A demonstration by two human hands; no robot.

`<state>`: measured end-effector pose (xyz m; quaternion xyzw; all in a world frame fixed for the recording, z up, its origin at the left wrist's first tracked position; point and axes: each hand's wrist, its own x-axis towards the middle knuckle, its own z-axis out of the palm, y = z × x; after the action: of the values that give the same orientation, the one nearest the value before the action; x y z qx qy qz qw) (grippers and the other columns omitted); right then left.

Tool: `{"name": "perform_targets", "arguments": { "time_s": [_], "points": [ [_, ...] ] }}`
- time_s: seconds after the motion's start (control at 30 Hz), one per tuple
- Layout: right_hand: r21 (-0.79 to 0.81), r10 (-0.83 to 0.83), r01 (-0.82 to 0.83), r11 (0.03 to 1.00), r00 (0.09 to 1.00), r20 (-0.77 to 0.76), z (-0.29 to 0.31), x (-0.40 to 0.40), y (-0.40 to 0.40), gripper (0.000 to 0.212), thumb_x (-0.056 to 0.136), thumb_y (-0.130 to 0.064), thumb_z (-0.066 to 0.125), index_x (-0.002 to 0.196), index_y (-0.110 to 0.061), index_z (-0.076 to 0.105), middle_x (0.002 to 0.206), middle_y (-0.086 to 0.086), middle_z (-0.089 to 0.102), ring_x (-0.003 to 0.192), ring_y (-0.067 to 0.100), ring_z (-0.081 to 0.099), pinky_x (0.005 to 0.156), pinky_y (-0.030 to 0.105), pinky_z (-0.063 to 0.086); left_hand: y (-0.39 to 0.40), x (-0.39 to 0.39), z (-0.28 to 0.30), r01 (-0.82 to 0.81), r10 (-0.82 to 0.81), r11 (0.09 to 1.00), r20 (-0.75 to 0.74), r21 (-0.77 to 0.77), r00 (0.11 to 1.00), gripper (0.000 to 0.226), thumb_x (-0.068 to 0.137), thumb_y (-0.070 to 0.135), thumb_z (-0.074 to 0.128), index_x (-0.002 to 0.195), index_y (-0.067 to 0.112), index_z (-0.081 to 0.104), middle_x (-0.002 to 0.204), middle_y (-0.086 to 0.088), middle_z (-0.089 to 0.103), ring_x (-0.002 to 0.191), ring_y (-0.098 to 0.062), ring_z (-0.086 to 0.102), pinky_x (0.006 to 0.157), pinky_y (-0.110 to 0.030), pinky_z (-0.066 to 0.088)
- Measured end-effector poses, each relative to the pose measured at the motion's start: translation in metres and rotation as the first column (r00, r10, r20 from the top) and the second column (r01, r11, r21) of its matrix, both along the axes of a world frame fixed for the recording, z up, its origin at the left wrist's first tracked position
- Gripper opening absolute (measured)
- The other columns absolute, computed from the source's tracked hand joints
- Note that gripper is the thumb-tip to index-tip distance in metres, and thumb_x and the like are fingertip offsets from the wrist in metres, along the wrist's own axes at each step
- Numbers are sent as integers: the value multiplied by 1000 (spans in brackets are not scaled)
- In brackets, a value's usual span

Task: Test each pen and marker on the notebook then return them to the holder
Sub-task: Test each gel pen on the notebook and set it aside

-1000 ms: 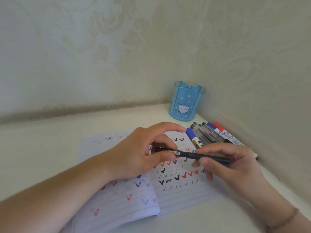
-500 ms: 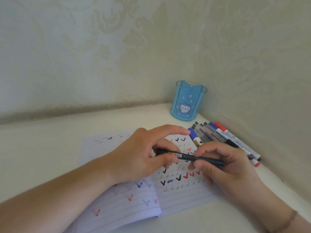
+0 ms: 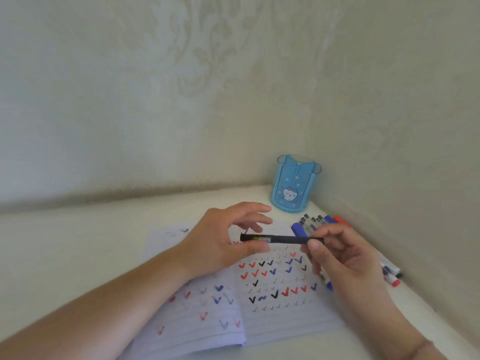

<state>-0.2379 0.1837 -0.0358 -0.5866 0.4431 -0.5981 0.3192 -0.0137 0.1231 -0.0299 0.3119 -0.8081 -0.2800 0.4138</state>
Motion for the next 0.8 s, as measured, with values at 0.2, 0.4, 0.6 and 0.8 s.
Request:
{"name": "perform_targets", "arguments": {
  "time_s": [0.2, 0.4, 0.6, 0.8],
  "points": [
    [13, -94, 93, 996, 984, 154, 14, -10, -3, 12, 82, -19, 73, 81, -13, 63, 72, 19, 72, 35, 17, 54, 35, 13, 39, -16, 51, 13, -287, 311, 950, 252, -125, 917, 44, 91, 54, 57, 130, 34, 57, 132, 21, 57, 124, 5, 47, 108, -26, 37],
    [94, 82, -89, 992, 994, 73, 40, 16, 5, 14, 92, -23, 57, 86, -15, 67, 68, 12, 73, 34, 18, 53, 35, 13, 36, 23, 216, 12, -507, 557, 817, 604, -276, 569, 38, 93, 52, 53, 124, 30, 58, 129, 15, 58, 119, -11, 52, 97, -28, 42],
    [142, 225, -224, 964, 974, 11, 52, 119, 1, 18, 104, -19, 37, 104, -11, 54, 60, -4, 67, 39, 7, 58, 31, 14, 38, 146, 375, -11, -753, 617, 632, 706, -183, 346, 32, 95, 46, 54, 122, 29, 60, 135, 14, 52, 124, -13, 49, 101, -33, 42],
    [103, 456, -455, 885, 890, 11, 52, 273, 48, 16, 97, -26, 50, 87, -25, 62, 70, 4, 65, 44, 16, 59, 33, 19, 33, 228, 457, -31, -843, 700, 533, 596, -71, 392, 33, 98, 29, 56, 126, 14, 62, 139, -4, 52, 132, -17, 45, 105, -15, 25]
  ]
}}
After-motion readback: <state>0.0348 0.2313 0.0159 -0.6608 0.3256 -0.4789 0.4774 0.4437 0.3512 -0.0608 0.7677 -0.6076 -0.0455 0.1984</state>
